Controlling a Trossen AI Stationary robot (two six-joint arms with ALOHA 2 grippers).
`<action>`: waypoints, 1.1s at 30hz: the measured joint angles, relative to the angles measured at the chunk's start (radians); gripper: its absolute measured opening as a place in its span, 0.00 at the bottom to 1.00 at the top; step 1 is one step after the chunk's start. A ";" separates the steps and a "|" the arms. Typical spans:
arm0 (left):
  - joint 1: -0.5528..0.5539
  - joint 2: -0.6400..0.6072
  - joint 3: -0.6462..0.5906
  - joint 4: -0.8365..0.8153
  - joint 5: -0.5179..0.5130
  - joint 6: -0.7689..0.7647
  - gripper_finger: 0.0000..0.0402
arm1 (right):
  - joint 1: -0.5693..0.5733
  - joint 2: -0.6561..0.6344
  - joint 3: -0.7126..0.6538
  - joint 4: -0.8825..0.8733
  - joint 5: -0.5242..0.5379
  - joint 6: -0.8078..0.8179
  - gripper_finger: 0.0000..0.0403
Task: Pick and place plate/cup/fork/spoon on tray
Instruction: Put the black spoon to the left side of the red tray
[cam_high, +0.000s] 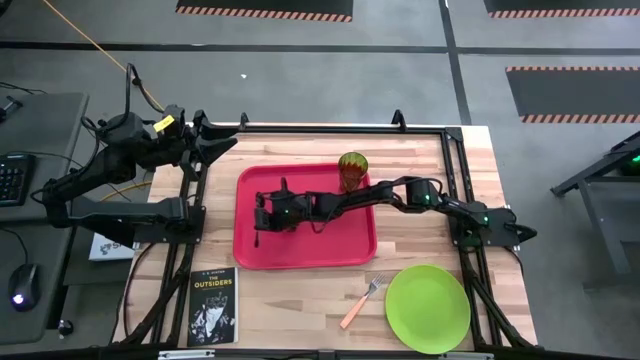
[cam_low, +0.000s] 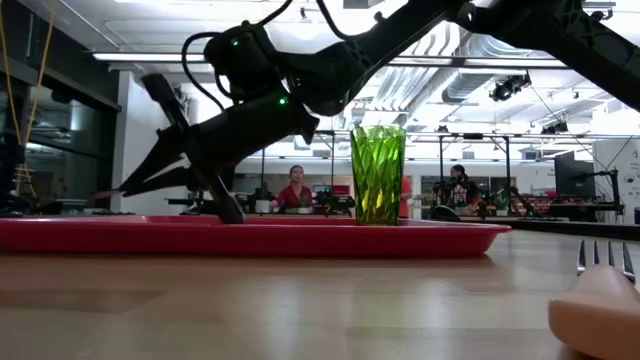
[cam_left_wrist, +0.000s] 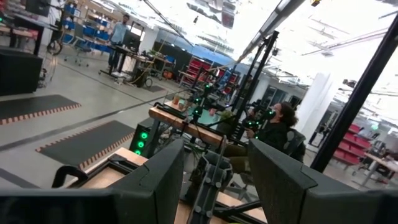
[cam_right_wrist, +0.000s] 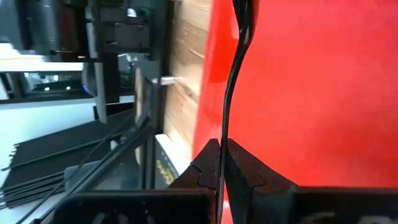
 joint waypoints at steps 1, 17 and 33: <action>0.000 0.000 0.000 0.000 0.000 -0.006 0.42 | 0.000 0.000 0.003 0.007 0.000 0.001 0.00; 0.000 0.000 0.000 0.000 0.000 -0.006 0.42 | -0.017 0.013 0.158 -0.245 -0.014 -0.054 0.00; 0.000 0.000 0.000 0.000 0.000 -0.006 0.42 | 0.002 0.062 0.158 -0.210 0.033 -0.011 0.00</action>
